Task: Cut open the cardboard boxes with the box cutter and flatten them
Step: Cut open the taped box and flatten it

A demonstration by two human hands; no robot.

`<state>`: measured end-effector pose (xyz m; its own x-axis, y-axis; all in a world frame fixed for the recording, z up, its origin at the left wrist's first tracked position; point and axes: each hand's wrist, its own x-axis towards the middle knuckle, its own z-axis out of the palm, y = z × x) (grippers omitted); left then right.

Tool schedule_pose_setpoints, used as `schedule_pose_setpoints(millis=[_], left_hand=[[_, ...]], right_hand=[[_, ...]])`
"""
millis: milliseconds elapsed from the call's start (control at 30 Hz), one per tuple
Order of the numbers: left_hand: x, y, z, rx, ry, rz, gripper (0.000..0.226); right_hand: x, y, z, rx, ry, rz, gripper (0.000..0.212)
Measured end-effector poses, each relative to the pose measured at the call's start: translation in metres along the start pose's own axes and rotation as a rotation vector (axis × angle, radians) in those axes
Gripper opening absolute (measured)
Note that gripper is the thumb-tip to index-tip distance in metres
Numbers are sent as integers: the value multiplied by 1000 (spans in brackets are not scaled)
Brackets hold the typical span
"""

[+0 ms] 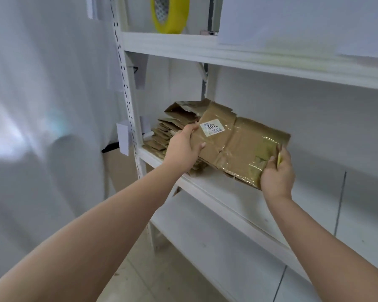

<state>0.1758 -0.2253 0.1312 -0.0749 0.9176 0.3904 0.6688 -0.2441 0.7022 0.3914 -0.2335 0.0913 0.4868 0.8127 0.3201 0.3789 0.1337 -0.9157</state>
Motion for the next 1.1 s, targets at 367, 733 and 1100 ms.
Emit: schedule_pose_setpoints(millis=[367, 733, 1100], left_hand=[[154, -24, -37, -241, -12, 35, 57], [279, -90, -34, -320, -23, 18, 43], [292, -166, -5, -444, -290, -173, 40]], right_hand=[[129, -72, 104, -69, 32, 25, 39], [165, -104, 199, -276, -8, 62, 39], [135, -71, 251, -421, 109, 304, 33]])
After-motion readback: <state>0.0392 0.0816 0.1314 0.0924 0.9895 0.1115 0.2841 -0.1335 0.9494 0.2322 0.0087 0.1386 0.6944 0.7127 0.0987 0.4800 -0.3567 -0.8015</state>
